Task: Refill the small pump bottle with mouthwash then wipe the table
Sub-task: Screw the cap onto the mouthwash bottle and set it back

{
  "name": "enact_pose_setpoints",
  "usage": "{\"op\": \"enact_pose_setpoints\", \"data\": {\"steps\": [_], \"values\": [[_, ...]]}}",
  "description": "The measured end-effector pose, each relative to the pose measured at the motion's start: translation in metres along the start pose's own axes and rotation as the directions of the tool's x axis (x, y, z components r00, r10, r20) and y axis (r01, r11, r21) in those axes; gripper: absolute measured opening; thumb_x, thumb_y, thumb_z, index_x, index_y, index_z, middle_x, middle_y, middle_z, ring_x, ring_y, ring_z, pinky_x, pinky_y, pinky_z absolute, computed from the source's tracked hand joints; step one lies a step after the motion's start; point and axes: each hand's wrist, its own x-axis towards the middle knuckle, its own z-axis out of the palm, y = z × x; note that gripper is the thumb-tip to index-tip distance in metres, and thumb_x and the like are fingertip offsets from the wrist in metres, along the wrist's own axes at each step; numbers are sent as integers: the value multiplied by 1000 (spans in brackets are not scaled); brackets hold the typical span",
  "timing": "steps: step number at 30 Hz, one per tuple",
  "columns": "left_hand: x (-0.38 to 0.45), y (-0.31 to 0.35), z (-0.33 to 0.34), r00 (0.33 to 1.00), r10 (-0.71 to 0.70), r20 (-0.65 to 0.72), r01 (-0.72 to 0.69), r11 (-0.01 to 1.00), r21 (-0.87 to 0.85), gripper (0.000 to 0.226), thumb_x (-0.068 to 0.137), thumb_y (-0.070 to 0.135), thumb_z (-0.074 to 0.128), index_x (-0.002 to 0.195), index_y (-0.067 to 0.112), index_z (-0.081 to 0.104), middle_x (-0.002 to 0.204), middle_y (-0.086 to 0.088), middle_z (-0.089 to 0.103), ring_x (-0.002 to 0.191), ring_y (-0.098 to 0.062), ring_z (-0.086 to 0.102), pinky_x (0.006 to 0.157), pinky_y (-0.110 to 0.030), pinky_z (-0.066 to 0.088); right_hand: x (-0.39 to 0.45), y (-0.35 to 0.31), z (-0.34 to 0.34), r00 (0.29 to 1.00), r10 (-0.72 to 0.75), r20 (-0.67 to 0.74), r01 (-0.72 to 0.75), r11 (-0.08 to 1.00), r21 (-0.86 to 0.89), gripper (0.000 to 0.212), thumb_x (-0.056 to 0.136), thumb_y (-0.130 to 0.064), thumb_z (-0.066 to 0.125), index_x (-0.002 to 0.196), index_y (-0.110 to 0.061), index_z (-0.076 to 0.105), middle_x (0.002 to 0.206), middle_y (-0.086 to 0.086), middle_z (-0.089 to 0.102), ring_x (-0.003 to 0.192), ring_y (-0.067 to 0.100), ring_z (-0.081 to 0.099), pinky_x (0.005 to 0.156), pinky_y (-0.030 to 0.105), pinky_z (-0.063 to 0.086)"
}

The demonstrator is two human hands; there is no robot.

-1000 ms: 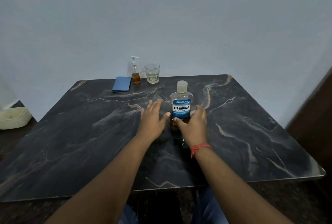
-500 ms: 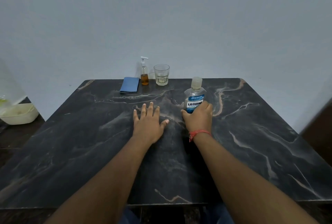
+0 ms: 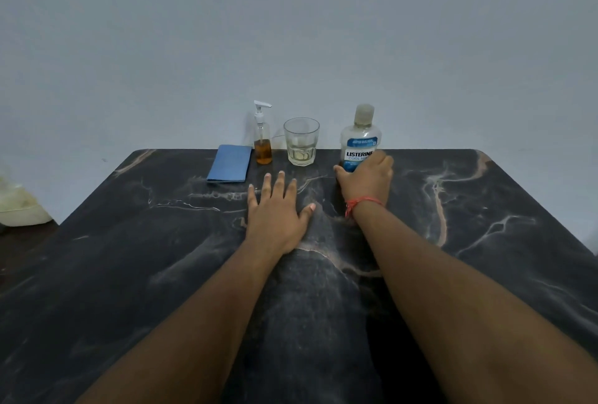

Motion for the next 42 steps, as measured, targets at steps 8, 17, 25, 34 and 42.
{"op": "enact_pose_setpoints", "data": {"steps": [8,17,25,34,42], "values": [[30,-7,14,996,-67,-61,65,997,-36,79,96,69,18,160,24,15,170,-5,8,156,-28,-3,123,-58,-2,54,-10,53,999,-16,-34,16,1000,-20,76,75,-46,77,124,-2,40,127,15,44,116,32,46,97,40,43],[27,-6,15,992,-47,-121,46,999,-11,75,99,65,21,160,21,19,169,-6,12,156,-27,-3,124,-56,-2,68,-18,73,996,31,-84,-32,999,-15,76,72,-47,80,123,-6,41,125,12,46,114,30,47,90,40,48],[28,-5,14,990,-53,-127,54,999,1,74,99,64,22,159,21,19,169,-7,12,156,-27,-3,123,-57,0,72,-17,70,997,68,27,-68,997,-23,86,73,-52,79,129,-3,37,130,15,42,120,31,44,101,41,44],[24,-4,6,993,-57,-104,58,998,7,73,99,62,22,159,20,21,169,-7,13,156,-28,-2,123,-59,1,5,10,11,960,-201,196,230,964,-135,79,83,-57,65,133,-2,38,131,15,41,122,31,43,106,41,41],[-6,-17,-10,998,-47,-33,49,996,72,73,100,65,14,160,23,15,170,-7,8,156,-29,-4,121,-60,-5,-67,6,-30,862,-401,311,463,873,-157,66,90,-50,58,135,-5,40,135,13,45,127,27,43,111,37,37]]}}
